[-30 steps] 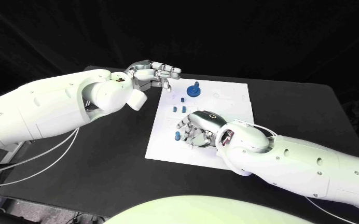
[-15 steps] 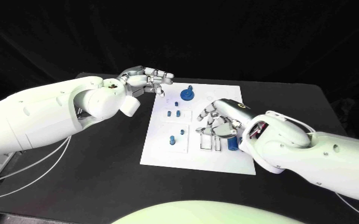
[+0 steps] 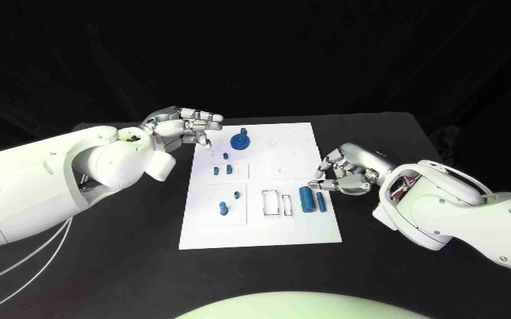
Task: Assemble the parts on the task board
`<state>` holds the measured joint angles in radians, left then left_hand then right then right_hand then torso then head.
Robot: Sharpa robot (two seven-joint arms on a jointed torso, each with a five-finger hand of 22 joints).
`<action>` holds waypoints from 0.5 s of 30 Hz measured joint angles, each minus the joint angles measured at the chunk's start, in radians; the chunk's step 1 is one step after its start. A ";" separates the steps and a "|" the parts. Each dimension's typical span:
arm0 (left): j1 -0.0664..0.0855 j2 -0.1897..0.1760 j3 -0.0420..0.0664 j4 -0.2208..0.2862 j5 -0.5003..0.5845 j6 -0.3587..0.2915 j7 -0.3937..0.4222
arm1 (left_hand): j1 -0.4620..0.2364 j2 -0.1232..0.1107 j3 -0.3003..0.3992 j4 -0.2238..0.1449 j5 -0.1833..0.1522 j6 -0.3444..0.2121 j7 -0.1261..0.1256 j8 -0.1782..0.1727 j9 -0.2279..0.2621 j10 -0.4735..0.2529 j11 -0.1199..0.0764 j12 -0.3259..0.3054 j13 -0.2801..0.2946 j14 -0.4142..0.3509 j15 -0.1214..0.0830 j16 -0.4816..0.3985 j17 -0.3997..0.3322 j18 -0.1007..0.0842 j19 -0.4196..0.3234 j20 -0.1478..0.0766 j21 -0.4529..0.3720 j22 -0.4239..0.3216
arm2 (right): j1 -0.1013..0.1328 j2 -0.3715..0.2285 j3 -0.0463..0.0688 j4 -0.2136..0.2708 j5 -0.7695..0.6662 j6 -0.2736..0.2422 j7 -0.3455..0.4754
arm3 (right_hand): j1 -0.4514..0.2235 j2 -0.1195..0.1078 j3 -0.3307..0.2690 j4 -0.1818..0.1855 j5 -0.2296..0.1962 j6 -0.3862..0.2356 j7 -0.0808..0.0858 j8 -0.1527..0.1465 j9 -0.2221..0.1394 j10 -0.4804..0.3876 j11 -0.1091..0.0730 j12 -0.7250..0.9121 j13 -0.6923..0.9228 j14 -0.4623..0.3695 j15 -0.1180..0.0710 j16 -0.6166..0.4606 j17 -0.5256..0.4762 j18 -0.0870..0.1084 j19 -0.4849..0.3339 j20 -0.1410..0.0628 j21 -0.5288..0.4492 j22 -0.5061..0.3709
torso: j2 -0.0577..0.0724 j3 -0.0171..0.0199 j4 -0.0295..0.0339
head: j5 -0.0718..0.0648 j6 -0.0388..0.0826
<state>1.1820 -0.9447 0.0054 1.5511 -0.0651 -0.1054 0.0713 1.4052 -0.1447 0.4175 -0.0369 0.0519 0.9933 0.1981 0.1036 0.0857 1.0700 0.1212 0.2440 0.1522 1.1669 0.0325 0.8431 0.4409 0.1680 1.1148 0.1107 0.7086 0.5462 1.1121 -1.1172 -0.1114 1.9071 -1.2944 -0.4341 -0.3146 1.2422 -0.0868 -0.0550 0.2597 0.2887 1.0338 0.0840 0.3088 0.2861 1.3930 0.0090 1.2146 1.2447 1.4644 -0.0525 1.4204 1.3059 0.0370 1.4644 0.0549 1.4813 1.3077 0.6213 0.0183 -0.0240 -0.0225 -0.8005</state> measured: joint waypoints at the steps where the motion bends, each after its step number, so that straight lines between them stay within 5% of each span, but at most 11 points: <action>1: 0.000 0.000 0.000 0.000 0.000 0.000 0.000 | 0.000 0.000 0.000 0.000 0.000 0.000 0.000 0.000 0.000 0.000 0.000 0.000 0.000 0.000 0.000 0.000 0.000 0.000 0.000 0.000 0.000 0.000 | -0.003 -0.002 0.000 0.003 -0.006 0.000 -0.011 | 0.003 0.003 -0.009 0.006 0.001 0.000 0.000 0.009 0.012 0.017 -0.004 0.040 0.034 0.001 -0.004 0.011 0.002 0.000 0.000 0.000 0.007 0.000 | 0.000 -0.0001 -0.0008 | -0.003 0.000; 6: 0.000 0.001 -0.002 0.000 0.000 0.001 0.000 | 0.000 0.000 0.000 0.000 0.000 0.000 0.000 0.000 0.000 0.000 0.000 0.000 0.000 0.000 0.000 0.000 0.000 0.000 0.000 0.000 0.000 0.000 | -0.023 0.002 -0.001 0.009 -0.052 0.002 -0.071 | 0.008 0.008 -0.065 0.028 0.015 -0.007 -0.008 0.047 0.074 0.068 -0.009 0.170 0.063 0.002 -0.005 0.069 0.002 -0.015 0.004 -0.003 0.023 0.000 | -0.001 -0.0012 -0.0004 | -0.019 -0.003; 15: 0.000 0.001 -0.002 0.001 0.000 0.003 -0.001 | 0.000 0.000 0.000 0.000 0.000 0.000 0.000 0.000 0.000 0.000 0.000 0.000 0.000 0.000 0.000 0.000 -0.001 0.000 0.000 0.000 0.000 0.000 | -0.058 0.056 -0.002 -0.019 -0.114 0.005 -0.160 | 0.004 0.012 -0.093 0.030 0.044 -0.035 -0.005 0.055 0.111 0.069 -0.011 0.195 0.063 0.002 -0.005 0.092 0.002 -0.015 0.004 -0.003 0.052 0.000 | -0.001 -0.0046 0.0086 | -0.032 -0.008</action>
<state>1.1818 -0.9439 0.0034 1.5520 -0.0651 -0.1022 0.0707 1.4052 -0.1447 0.4175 -0.0369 0.0519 0.9933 0.1980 0.1036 0.0858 1.0700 0.1212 0.2439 0.1522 1.1666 0.0328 0.8431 0.4401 0.1679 1.1148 0.1107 0.7087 0.5463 1.0539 -1.0615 -0.1139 1.8884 -1.4089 -0.4291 -0.4746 1.2463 -0.0753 -0.1475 0.2896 0.3330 0.9993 0.0792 0.3634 0.3970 1.4617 -0.0015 1.4100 1.3082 1.4666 -0.0575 1.5124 1.3082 0.0216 1.4679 0.0514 1.5336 1.3075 0.6201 0.0137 -0.0153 -0.0549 -0.8088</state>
